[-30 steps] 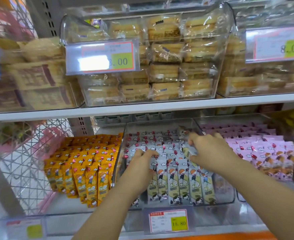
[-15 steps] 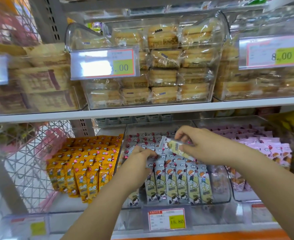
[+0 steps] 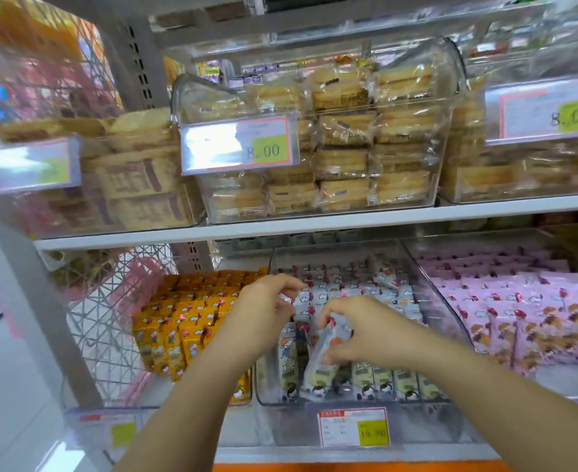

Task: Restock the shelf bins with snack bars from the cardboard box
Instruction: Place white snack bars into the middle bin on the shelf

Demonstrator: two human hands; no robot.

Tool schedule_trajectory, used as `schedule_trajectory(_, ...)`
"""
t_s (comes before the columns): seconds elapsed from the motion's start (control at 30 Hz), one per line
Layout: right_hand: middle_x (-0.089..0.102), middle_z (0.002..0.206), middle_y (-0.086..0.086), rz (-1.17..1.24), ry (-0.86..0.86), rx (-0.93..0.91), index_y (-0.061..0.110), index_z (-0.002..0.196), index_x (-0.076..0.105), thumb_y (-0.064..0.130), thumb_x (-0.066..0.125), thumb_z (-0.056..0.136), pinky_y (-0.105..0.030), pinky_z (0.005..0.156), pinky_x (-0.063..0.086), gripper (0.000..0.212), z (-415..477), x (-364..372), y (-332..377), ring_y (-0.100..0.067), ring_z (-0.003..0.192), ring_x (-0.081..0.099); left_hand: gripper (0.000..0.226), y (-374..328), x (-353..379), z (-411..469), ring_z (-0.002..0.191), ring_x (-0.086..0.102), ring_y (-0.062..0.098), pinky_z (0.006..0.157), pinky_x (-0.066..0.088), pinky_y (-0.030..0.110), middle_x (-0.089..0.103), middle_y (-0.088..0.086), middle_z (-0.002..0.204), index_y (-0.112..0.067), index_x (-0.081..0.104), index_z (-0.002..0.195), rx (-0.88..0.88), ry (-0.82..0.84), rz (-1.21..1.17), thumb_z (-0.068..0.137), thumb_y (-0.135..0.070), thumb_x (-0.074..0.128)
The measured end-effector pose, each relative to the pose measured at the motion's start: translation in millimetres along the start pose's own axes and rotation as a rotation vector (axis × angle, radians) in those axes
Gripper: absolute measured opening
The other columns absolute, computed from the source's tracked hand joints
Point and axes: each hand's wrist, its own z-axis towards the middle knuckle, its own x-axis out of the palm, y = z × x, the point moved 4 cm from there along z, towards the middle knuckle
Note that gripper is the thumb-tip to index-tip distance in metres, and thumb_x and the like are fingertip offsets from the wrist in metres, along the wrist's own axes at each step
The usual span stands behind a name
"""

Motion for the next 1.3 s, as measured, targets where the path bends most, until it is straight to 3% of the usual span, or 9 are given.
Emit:
schedule_trajectory(0.07, 0.057, 0.112, 0.007, 0.006, 0.043, -0.003, 0.03, 0.105, 0.058, 0.029, 0.076, 0.079, -0.03, 0.076, 0.049, 0.032, 9, 16, 1, -0.014, 0.087, 0.06, 0.035, 3, -4, -1, 0.089, 0.055, 0.003, 0.067, 0.038, -0.003, 0.056, -0.01, 0.103, -0.021, 0.062, 0.118, -0.002, -0.043, -0.032, 0.092, 0.0, 0.051)
schedule_trajectory(0.23, 0.051, 0.08, 0.003, -0.08, 0.064, 0.017, 0.023, 0.119, 0.053, 0.024, 0.072, 0.083, -0.024, 0.051, 0.034, 0.04, 24, 47, -1, -0.007, 0.053, 0.043, 0.025, 19, -12, -4, 0.089, 0.055, 0.001, 0.077, 0.045, 0.007, 0.058, -0.013, 0.095, -0.021, 0.063, 0.108, -0.035, -0.117, -0.072, 0.092, -0.004, 0.055)
schedule_trajectory(0.43, 0.061, 0.1, 0.0, -0.02, 0.013, -0.015, 0.027, 0.118, 0.055, 0.025, 0.074, 0.081, -0.019, 0.047, 0.037, 0.042, 34, 40, 3, 0.002, 0.044, 0.045, 0.023, 29, -9, -2, 0.093, 0.05, -0.001, 0.069, 0.033, -0.004, 0.06, -0.011, 0.104, -0.02, 0.063, 0.114, -0.027, -0.07, 0.024, 0.094, -0.011, 0.057)
schedule_trajectory(0.53, 0.056, 0.098, 0.011, 0.003, 0.021, -0.021, 0.028, 0.104, 0.059, 0.03, 0.078, 0.077, -0.018, 0.056, 0.039, 0.034, 28, 9, 2, 0.007, 0.06, 0.05, 0.026, 25, -6, 1, 0.098, 0.051, 0.002, 0.079, 0.035, 0.007, 0.062, -0.008, 0.112, -0.022, 0.063, 0.116, -0.014, -0.062, 0.096, 0.094, -0.011, 0.056)
schedule_trajectory(0.63, 0.052, 0.098, 0.014, -0.003, 0.021, 0.021, 0.034, 0.091, 0.056, 0.034, 0.079, 0.075, -0.033, 0.07, 0.05, 0.028, 14, -25, -5, -0.01, 0.077, 0.062, 0.029, 13, -1, 7, 0.104, 0.055, 0.005, 0.089, 0.04, 0.015, 0.062, -0.005, 0.116, -0.021, 0.063, 0.118, 0.031, -0.068, 0.151, 0.093, -0.008, 0.056)
schedule_trajectory(0.77, 0.054, 0.113, 0.013, -0.217, 0.109, 0.102, 0.029, 0.108, 0.06, 0.033, 0.078, 0.075, -0.032, 0.086, 0.048, 0.037, -4, -36, -22, -0.007, 0.096, 0.056, 0.029, -7, 23, 12, 0.09, 0.05, 0.002, 0.081, 0.037, 0.012, 0.06, -0.005, 0.116, -0.022, 0.063, 0.119, 0.103, 0.031, 0.131, 0.092, -0.012, 0.058)
schedule_trajectory(0.87, 0.056, 0.118, 0.007, -0.211, 0.159, 0.13, 0.027, 0.112, 0.061, 0.031, 0.079, 0.074, -0.036, 0.092, 0.047, 0.043, -10, -18, -35, -0.015, 0.105, 0.055, 0.029, -15, 49, 10, 0.102, 0.054, 0.006, 0.084, 0.036, 0.014, 0.057, -0.007, 0.12, -0.024, 0.06, 0.12, 0.101, 0.158, 0.159, 0.092, -0.018, 0.06)
schedule_trajectory(1.0, 0.058, 0.122, 0.0, -0.208, 0.132, 0.135, 0.022, 0.118, 0.059, 0.027, 0.077, 0.077, -0.035, 0.091, 0.047, 0.045, -12, 2, -48, -0.018, 0.104, 0.057, 0.037, -12, 68, 10, 0.117, 0.051, 0.013, 0.098, 0.044, 0.029, 0.052, -0.004, 0.128, -0.026, 0.056, 0.127, 0.051, 0.245, 0.182, 0.091, -0.022, 0.063)
schedule_trajectory(1.3, 0.061, 0.11, 0.004, -0.146, 0.09, 0.075, 0.027, 0.109, 0.062, 0.029, 0.077, 0.075, -0.036, 0.081, 0.052, 0.038, -1, -1, -52, -0.01, 0.073, 0.057, 0.047, -3, 73, 20, 0.123, 0.046, 0.016, 0.1, 0.04, 0.027, 0.045, 0.0, 0.136, -0.029, 0.05, 0.133, 0.023, 0.302, 0.227, 0.09, -0.02, 0.065)
